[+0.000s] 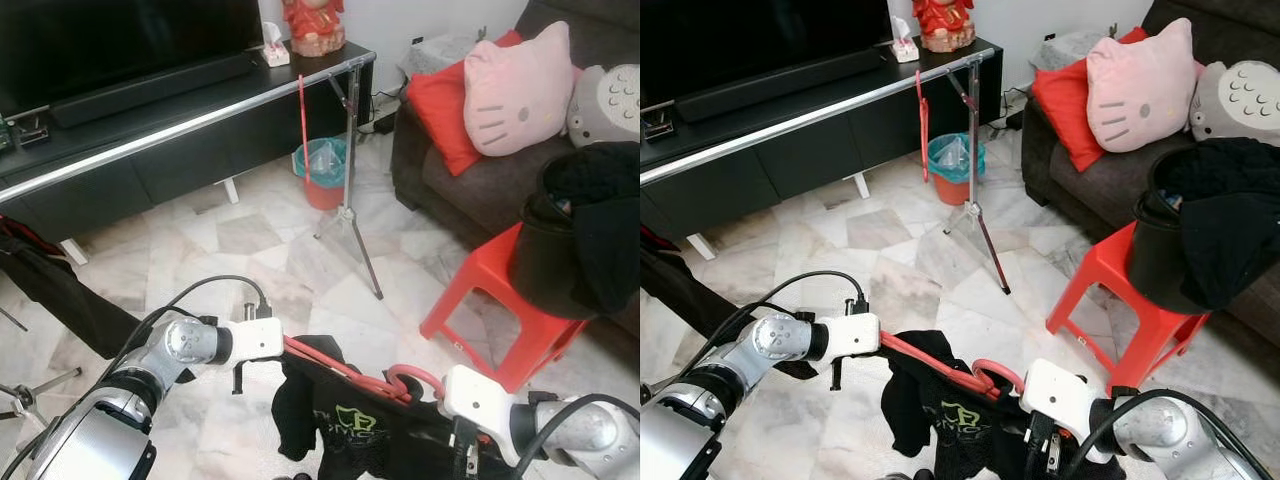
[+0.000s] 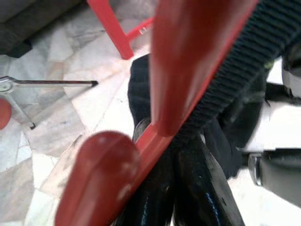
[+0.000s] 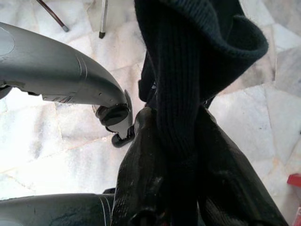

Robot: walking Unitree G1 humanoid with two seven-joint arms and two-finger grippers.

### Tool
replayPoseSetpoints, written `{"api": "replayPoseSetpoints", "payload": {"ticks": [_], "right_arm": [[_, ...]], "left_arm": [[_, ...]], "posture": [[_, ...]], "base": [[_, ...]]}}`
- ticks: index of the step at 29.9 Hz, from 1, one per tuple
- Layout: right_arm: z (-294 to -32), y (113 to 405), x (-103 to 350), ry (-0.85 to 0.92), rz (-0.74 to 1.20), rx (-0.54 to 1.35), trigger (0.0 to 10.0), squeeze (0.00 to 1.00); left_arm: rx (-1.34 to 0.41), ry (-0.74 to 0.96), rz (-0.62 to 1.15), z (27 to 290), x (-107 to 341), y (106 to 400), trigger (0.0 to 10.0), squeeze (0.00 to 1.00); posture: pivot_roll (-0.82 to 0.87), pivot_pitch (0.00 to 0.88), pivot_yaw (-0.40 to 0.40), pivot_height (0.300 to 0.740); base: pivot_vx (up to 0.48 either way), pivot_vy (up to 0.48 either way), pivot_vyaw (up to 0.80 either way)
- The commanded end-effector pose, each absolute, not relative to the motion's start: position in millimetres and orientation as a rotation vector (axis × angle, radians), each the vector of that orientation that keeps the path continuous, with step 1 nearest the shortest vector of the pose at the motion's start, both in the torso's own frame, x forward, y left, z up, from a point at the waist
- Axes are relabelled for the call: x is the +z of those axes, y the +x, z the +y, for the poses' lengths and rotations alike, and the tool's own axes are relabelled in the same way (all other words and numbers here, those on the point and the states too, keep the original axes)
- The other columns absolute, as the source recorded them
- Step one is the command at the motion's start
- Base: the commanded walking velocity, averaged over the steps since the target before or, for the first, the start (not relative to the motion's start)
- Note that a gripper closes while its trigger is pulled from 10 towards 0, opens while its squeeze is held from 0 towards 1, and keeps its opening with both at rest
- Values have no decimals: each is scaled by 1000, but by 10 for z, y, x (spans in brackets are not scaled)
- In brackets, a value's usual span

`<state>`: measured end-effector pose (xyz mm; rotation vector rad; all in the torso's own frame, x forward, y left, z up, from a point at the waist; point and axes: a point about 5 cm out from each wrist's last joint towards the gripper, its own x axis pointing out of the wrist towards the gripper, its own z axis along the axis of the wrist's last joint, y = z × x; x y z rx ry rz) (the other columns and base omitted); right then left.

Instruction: Hang hanger

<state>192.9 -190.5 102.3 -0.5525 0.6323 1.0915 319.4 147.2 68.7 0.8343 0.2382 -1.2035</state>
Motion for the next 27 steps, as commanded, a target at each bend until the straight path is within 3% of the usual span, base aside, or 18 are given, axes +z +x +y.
{"api": "replayPoseSetpoints", "payload": {"ticks": [1, 5, 12, 27], "right_arm": [[-1983, 1834, 913, -579, 743, 1101, 10000, 0], [-1995, 1916, 926, -627, 702, 1038, 10000, 0], [-2105, 2222, 1040, -674, 602, 780, 10000, 0], [-1995, 2267, 1138, -602, 552, 782, 10000, 0]], "left_arm": [[-1049, 818, 166, 1665, 910, 3344, 10000, 0], [-957, 855, 107, 1673, 1027, 3440, 10000, 0], [-1020, 890, 208, 1731, 882, 3356, 10000, 0], [-1028, 900, 246, 1770, 799, 3306, 10000, 0]], "posture": [[-14, 54, 105, 740], [-16, 54, 111, 740], [-17, 57, 115, 740], [-17, 67, 108, 740]], "base": [[0, 0, 0], [0, 0, 0], [0, 0, 0], [0, 0, 0]]}}
